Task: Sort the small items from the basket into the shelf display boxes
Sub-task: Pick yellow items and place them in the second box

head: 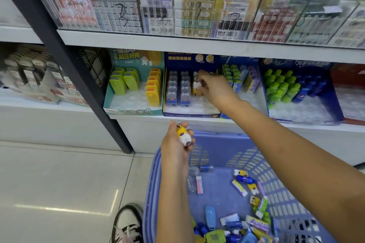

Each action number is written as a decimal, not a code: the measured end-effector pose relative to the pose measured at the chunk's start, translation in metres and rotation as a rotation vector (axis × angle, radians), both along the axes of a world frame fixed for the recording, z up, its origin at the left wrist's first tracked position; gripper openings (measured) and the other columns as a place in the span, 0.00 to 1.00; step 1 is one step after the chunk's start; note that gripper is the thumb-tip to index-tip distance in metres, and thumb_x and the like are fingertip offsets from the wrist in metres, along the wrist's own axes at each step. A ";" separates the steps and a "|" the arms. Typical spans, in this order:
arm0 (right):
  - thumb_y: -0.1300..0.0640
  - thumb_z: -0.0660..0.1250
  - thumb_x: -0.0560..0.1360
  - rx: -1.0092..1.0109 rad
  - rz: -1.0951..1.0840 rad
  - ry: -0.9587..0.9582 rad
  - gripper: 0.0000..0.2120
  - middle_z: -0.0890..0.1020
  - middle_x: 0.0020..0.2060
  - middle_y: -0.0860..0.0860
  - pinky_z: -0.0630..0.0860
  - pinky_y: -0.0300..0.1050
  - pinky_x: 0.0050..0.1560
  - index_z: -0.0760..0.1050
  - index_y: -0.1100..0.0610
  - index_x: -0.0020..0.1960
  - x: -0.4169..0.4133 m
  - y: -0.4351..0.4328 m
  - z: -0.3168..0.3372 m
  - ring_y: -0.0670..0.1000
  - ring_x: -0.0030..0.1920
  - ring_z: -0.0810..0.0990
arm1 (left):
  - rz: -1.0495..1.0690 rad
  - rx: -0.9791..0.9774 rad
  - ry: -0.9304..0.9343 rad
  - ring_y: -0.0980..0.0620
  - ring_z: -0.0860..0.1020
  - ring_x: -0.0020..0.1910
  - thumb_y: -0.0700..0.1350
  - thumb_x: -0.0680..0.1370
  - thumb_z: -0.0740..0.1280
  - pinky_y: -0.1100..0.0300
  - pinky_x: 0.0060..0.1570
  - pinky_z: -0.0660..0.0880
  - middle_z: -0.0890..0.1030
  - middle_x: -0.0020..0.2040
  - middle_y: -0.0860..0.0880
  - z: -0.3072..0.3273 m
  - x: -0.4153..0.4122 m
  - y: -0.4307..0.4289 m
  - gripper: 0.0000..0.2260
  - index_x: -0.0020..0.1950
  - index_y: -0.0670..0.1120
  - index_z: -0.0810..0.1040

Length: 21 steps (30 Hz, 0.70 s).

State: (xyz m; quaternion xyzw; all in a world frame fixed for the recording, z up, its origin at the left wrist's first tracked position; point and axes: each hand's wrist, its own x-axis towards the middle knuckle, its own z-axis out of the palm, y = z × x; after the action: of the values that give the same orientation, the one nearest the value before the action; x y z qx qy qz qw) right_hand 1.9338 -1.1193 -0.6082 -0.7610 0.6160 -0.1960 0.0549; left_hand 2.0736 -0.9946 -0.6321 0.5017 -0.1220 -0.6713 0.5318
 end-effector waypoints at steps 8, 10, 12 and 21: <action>0.62 0.64 0.74 0.067 -0.048 0.162 0.12 0.71 0.58 0.60 0.70 0.44 0.45 0.73 0.57 0.58 0.006 -0.003 0.014 0.61 0.52 0.75 | 0.022 -0.069 0.001 0.57 0.68 0.25 0.49 0.83 0.57 0.67 0.21 0.64 0.76 0.32 0.47 0.006 -0.004 0.005 0.15 0.49 0.42 0.78; 0.59 0.65 0.76 0.100 -0.073 0.048 0.14 0.71 0.59 0.58 0.70 0.44 0.48 0.73 0.55 0.61 0.004 0.014 0.020 0.58 0.51 0.76 | 0.034 -0.132 -0.005 0.57 0.71 0.27 0.47 0.82 0.59 0.66 0.25 0.70 0.77 0.33 0.48 0.008 -0.005 0.007 0.13 0.50 0.40 0.80; 0.55 0.65 0.77 0.093 -0.092 -0.232 0.11 0.76 0.47 0.55 0.72 0.43 0.41 0.75 0.55 0.58 0.000 0.041 0.022 0.53 0.42 0.76 | 0.039 -0.207 -0.030 0.56 0.77 0.31 0.46 0.81 0.62 0.66 0.32 0.75 0.81 0.35 0.47 0.010 -0.006 0.007 0.11 0.50 0.40 0.80; 0.61 0.73 0.71 0.239 -0.031 -0.840 0.06 0.81 0.38 0.49 0.80 0.37 0.42 0.77 0.55 0.46 -0.017 0.099 0.038 0.48 0.38 0.80 | -0.019 -0.468 -0.359 0.51 0.81 0.54 0.45 0.79 0.65 0.66 0.49 0.76 0.81 0.53 0.48 0.017 -0.035 -0.007 0.08 0.57 0.46 0.74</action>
State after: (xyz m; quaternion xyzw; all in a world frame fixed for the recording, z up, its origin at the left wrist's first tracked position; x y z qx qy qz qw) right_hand 1.9167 -1.0202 -0.5698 -0.5941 0.5700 -0.4166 0.3855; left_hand 2.0388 -1.0012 -0.6152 0.4748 -0.3703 -0.5303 0.5969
